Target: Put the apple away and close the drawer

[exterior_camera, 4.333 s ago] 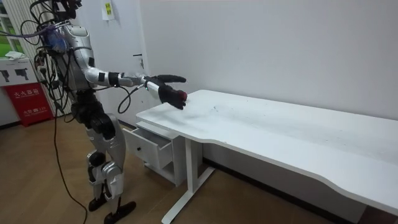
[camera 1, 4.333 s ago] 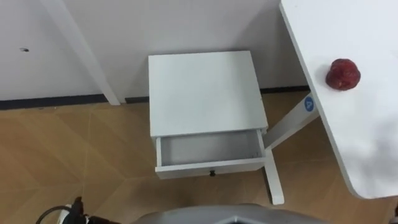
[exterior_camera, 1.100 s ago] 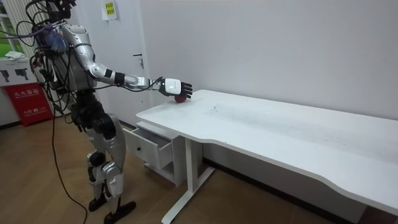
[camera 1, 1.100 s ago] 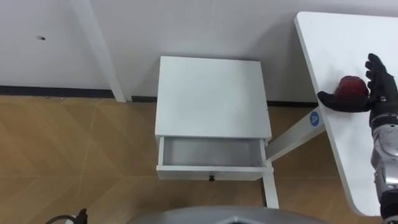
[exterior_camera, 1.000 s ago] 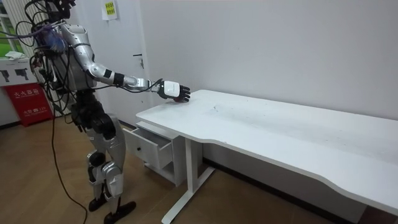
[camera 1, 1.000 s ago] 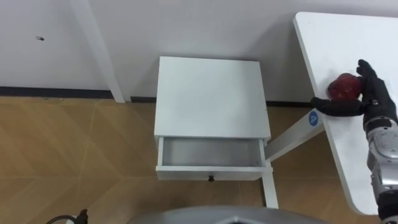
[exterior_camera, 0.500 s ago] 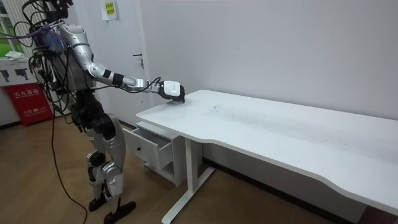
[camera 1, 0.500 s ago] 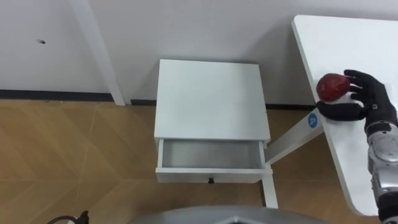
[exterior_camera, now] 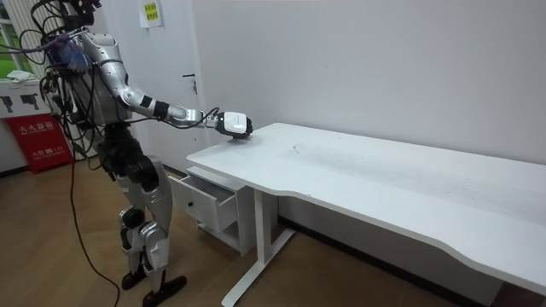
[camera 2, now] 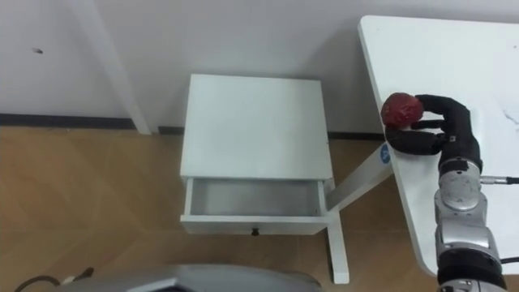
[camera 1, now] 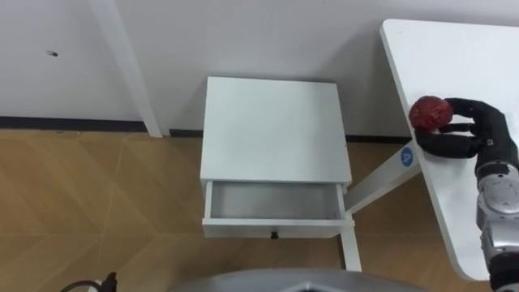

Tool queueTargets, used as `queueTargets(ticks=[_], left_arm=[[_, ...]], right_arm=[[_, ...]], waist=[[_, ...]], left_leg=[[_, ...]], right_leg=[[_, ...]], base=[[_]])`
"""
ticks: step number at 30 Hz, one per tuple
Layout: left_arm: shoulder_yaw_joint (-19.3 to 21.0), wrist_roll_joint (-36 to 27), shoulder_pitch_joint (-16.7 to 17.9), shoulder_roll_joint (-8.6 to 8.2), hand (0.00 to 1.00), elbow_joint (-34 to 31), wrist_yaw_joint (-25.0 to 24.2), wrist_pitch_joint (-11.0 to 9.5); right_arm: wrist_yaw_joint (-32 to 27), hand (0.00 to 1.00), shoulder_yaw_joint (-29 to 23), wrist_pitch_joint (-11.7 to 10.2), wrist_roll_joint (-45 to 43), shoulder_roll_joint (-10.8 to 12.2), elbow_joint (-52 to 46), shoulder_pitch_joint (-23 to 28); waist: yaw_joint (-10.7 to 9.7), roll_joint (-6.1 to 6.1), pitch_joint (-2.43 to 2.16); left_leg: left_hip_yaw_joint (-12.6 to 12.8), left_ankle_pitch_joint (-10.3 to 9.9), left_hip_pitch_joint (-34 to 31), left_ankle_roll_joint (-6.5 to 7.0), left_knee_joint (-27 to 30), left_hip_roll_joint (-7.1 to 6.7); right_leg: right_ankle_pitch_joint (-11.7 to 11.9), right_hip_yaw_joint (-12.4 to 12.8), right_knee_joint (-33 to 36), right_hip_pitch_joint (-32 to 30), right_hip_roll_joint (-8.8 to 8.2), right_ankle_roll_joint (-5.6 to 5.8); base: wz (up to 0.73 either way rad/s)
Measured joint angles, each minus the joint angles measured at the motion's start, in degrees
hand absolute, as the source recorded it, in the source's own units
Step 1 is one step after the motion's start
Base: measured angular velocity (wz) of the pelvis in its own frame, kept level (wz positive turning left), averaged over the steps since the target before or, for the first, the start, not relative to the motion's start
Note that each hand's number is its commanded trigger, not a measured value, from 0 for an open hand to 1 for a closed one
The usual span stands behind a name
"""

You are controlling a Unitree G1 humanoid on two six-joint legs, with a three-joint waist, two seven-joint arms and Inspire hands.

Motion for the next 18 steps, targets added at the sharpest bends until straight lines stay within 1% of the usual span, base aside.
queueTargets(ticks=[2, 8, 12, 14, 16, 17, 18], left_arm=[[0.0, 0.0, 0.0, 0.09, 0.0, 0.0, 0.0, -0.06], [-0.02, 0.04, 0.19, 0.52, 0.0, 0.0, 0.01, -0.06], [-0.06, 0.04, -0.16, 0.68, 0.0, 0.0, 0.08, -0.05], [-1.7, 0.03, -0.19, 0.68, 0.0, 0.0, 0.02, -0.03], [-3.37, 0.05, -0.73, 0.66, 0.0, 0.0, -0.05, 0.0], [-4.29, 0.08, -1.41, 0.59, 0.0, -0.03, -0.08, -0.01], [-5.07, 0.1, -1.87, 0.57, 0.0, -0.06, -0.11, -0.01]], right_arm=[[-0.06, 1.0, 0.0, -0.34, 0.0, 0.1, 0.2, 0.01], [-0.1, 1.0, 0.13, -0.39, -0.29, 0.27, 0.11, -0.04], [0.07, 1.0, 1.23, -0.4, -1.93, 0.33, -0.69, -0.04], [0.33, 1.0, 3.78, -0.27, -4.1, 0.95, -3.42, 0.11], [2.11, 1.0, 7.41, 0.35, -6.26, 1.03, -4.91, 0.17], [3.24, 1.0, 10.29, 0.76, -8.85, 1.19, -5.94, 0.43], [5.21, 1.0, 11.76, 1.1, -9.98, 1.58, -7.44, 0.32]], waist=[[0.0, -0.06, 0.04], [0.05, -0.2, 0.14], [0.06, -0.61, 0.4], [0.39, -0.51, 0.45], [0.96, -0.45, 0.48], [1.69, -0.39, 0.46], [2.19, -0.27, 0.51]], left_leg=[[0.0, 0.0, 0.0, 0.0, 0.01, 0.0], [-0.05, 0.0, 0.06, 0.0, -0.33, 0.0], [-0.28, 0.01, 0.03, -0.01, -0.32, 0.01], [0.04, -0.05, -0.07, -0.06, -0.14, 0.05], [0.18, -0.06, -0.21, -0.07, -0.17, 0.06], [0.22, -0.05, -0.52, -0.07, -0.15, 0.07], [0.18, -0.05, -0.9, -0.07, 0.08, 0.07]], right_leg=[[0.0, -0.03, 0.0, 0.01, 0.0, 0.0], [0.0, 0.05, -0.03, 0.0, 0.01, 0.0], [0.0, -0.1, -0.01, 0.05, 0.03, 0.0], [0.0, 0.45, 0.01, -0.09, 0.13, -0.01], [0.01, 0.58, 0.03, -0.34, 0.15, -0.02], [0.02, 0.61, 0.06, -0.7, 0.15, -0.04], [0.03, 0.57, 0.07, -0.92, 0.13, -0.05]], base=[[0.0], [0.0], [0.02], [-0.08], [-0.06], [0.0], [0.0]])
